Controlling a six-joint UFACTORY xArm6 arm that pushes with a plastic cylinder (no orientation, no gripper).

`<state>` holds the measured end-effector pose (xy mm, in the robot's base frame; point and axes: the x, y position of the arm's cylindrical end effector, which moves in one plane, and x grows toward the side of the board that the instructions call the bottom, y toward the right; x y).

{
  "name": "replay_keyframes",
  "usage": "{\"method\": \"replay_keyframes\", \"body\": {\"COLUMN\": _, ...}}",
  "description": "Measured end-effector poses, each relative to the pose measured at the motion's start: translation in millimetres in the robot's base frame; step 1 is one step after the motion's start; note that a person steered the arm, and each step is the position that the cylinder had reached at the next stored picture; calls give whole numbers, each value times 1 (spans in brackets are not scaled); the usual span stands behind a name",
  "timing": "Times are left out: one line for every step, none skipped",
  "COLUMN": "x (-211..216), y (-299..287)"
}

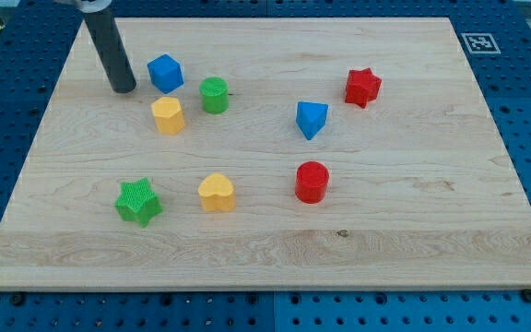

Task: Move the green circle slightly towards the right

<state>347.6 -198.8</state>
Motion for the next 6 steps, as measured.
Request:
{"method": "replay_keyframes", "body": {"x": 0, "y": 13}}
{"method": "replay_keyframes", "body": {"x": 4, "y": 58}}
{"method": "replay_keyframes", "body": {"x": 23, "y": 111}}
{"method": "replay_keyframes", "body": {"x": 33, "y": 144}}
{"method": "replay_keyframes", "body": {"x": 40, "y": 161}}
{"method": "replay_keyframes", "body": {"x": 63, "y": 161}}
